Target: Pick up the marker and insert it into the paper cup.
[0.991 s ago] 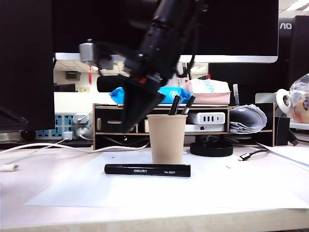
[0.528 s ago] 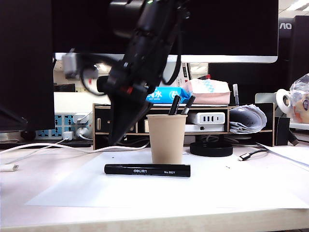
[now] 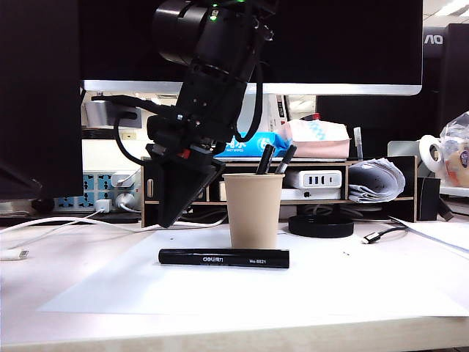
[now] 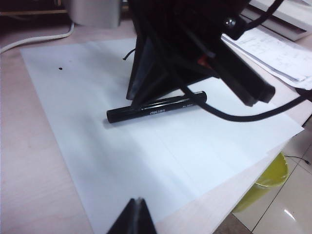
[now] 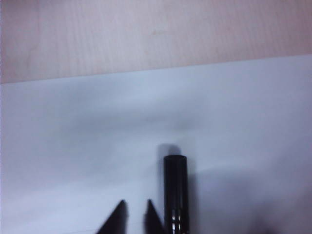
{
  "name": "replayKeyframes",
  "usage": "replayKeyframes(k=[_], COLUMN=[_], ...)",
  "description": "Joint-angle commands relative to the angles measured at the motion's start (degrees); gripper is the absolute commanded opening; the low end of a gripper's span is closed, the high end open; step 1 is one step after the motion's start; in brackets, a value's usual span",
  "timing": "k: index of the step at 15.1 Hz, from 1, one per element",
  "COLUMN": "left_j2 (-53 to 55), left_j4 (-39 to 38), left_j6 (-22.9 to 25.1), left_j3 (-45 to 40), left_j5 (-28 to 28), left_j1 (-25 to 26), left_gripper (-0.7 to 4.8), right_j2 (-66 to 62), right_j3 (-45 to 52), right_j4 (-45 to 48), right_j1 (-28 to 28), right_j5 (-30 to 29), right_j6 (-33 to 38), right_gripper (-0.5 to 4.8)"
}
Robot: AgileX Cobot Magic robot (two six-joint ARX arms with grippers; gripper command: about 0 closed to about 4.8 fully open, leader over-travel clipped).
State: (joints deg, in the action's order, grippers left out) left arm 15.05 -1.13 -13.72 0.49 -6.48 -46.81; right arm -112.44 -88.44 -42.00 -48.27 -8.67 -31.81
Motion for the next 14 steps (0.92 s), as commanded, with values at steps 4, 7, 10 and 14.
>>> replayKeyframes(k=[4,7,10,14], left_j2=[0.0,0.0,0.02,0.02], left_j4=[0.33,0.33,0.35,0.35], left_j6=[0.22,0.22,0.22,0.22], left_j3=[0.04,0.04,0.04,0.04], left_j5=[0.26,0.26,0.24,0.24], left_j1=[0.11,0.11,0.11,0.11], left_gripper=[-0.05,-0.05,-0.05,-0.05], right_j2=[-1.01,-2.01,-3.13,-3.8], right_j3=[-0.39,-0.39,-0.37,-0.37], right_j4=[2.34,3.74,4.81,5.68], right_j1=[-0.15,-0.11,0.0,0.31], right_j5=[-0.17,0.24,2.19,4.07], right_j6=[-1.46,-1.44,-1.42,-1.42], right_gripper=[1.04,1.19,1.22,1.22])
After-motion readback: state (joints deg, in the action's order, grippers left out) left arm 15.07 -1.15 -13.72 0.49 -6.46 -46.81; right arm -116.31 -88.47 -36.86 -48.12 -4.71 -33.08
